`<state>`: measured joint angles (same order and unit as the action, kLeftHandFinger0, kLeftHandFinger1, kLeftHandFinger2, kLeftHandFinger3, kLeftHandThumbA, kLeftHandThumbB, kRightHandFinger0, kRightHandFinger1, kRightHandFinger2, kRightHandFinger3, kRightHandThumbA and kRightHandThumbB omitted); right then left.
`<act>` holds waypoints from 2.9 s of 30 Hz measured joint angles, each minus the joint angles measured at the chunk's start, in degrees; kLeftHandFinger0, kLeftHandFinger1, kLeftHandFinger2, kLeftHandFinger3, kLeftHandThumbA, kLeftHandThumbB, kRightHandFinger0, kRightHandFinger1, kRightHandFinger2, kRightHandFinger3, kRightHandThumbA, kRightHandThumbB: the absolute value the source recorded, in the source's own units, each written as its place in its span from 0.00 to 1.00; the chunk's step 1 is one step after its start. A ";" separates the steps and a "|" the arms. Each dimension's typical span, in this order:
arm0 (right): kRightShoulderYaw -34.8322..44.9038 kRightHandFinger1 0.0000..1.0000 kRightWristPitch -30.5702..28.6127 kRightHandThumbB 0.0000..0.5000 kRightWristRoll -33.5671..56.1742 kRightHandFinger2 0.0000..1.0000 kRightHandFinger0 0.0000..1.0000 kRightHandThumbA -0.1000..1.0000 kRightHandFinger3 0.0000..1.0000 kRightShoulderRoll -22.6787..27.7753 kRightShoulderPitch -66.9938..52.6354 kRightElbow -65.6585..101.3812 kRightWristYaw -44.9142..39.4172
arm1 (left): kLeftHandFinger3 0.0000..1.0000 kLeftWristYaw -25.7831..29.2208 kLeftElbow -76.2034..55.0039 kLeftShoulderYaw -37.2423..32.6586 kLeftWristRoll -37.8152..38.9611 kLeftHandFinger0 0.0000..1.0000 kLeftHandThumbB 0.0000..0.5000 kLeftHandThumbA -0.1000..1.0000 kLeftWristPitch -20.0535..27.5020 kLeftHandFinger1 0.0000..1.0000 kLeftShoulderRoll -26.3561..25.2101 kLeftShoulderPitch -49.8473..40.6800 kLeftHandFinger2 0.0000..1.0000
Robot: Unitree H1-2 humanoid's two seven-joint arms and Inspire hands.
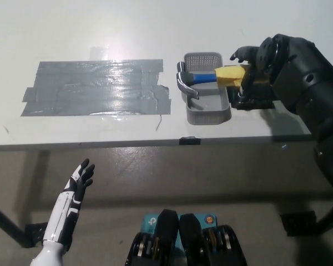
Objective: The robot picks the hammer placed on top of the gray container with right hand and places it on the grey area of the desk
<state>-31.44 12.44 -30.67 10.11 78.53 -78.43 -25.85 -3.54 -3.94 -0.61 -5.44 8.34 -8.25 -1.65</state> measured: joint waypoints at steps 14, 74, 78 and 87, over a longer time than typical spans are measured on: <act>0.60 0.37 -1.70 0.36 0.05 0.75 0.00 0.00 0.64 -2.48 -3.60 0.27 9.06 | 1.00 -0.02 -0.04 -0.01 -0.01 1.00 0.38 1.00 -0.02 1.00 -0.03 0.09 1.00; 5.34 0.34 -17.50 0.47 -1.58 0.67 0.01 0.00 0.41 -16.56 0.35 2.39 32.74 | 1.00 -0.95 -0.01 -1.25 -0.73 1.00 0.44 1.00 -0.75 1.00 -0.42 3.27 1.00; 3.90 0.33 -17.32 0.38 -2.23 0.79 0.00 0.00 0.67 -20.10 0.36 0.40 32.93 | 1.00 -1.07 -0.01 -1.62 -0.86 1.00 0.47 1.00 -0.74 1.00 -0.42 3.24 1.00; 2.58 0.45 -15.70 0.38 -2.58 0.89 0.00 0.00 0.88 -23.50 0.37 -2.39 33.10 | 1.00 -1.23 -0.17 -1.90 -0.91 1.00 0.44 1.00 -0.74 1.00 -0.43 3.21 1.00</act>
<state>-28.85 -3.27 -33.25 -13.39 78.89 -80.82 7.25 -4.77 -4.11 -2.51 -6.35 7.60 -8.67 1.56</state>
